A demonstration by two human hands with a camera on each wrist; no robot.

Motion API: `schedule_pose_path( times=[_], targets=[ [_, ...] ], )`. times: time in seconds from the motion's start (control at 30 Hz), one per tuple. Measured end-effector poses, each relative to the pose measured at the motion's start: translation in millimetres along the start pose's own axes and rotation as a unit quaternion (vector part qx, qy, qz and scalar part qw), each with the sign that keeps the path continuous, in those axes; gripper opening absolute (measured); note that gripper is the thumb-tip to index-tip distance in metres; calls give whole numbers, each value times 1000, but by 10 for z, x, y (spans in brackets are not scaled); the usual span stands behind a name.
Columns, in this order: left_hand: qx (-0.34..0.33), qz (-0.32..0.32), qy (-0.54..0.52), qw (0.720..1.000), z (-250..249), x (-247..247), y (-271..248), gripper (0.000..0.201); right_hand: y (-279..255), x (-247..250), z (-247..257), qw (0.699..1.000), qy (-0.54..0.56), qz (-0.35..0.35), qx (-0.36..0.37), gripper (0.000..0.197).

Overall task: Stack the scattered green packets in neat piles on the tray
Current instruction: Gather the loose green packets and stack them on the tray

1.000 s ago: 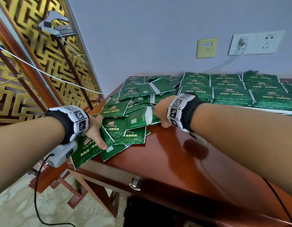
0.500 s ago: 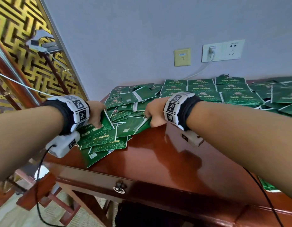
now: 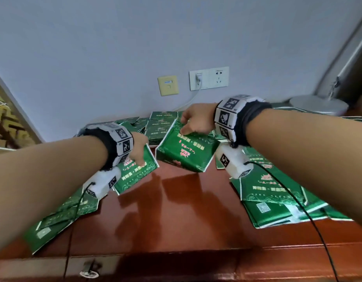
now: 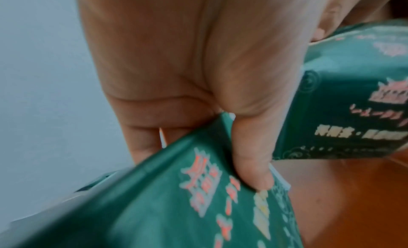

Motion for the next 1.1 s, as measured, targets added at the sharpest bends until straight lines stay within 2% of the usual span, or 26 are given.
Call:
schedule_pose_path(
  times=[0.1, 0.2, 0.3, 0.4, 0.53, 0.63, 0.7, 0.77, 0.83, 0.93, 0.97, 1.03, 1.1],
  targets=[
    [-28, -15, -15, 999, -189, 64, 91, 70, 8, -99, -191, 998, -13, 32, -51, 38],
    [-51, -36, -54, 997, -282, 90, 134, 75, 40, -332, -266, 992, -48, 88, -71, 42],
    [-46, -52, -98, 993, -241, 27, 147, 79, 91, -611, -148, 980, -147, 132, -31, 41],
    [-26, -27, -90, 995, -123, -112, 117, 82, 149, -810, -105, 961, -229, 149, -38, 46],
    [-15, 3, -94, 995, -16, -348, 92, 100, 111, -1040, 180, 965, -193, 175, 43, 65],
    [-24, 3, -101, 995, -37, -450, 93, 101, 110, -1226, 207, 946, -253, 192, 69, 72],
    [-39, 1, -114, 993, -79, -444, 100, 97, 130, -1326, 89, 929, -287, 231, 39, 66],
    [-47, 4, -126, 991, -106, -441, 103, 93, 109, -1377, -128, 906, -318, 278, -21, 62],
    [-54, 6, -128, 990, -132, -444, 117, 92, 112, -1275, -253, 913, -321, 247, -58, 60],
    [-60, 7, -129, 990, -153, -463, 133, 91, 179, -996, -419, 919, -358, 138, -86, 64],
    [-60, 7, -128, 990, -155, -460, 136, 91, 215, -923, -473, 922, -360, 110, -92, 71],
    [-62, 7, -121, 991, -165, -446, 152, 90, 230, -897, -455, 948, -292, 105, -65, 93],
    [-62, 12, -113, 992, -177, -441, 166, 90, 174, -971, -331, 963, -231, 141, 1, 92]
  ],
)
Point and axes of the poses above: each hand's wrist, its own y-axis towards the middle knuckle, its own x-axis out of the back of the hand, z = x × y, the point moved 10 cm from there along y, towards the middle knuckle, and after that the axes turned 6 degrees about -x, right-handed, at the moved point
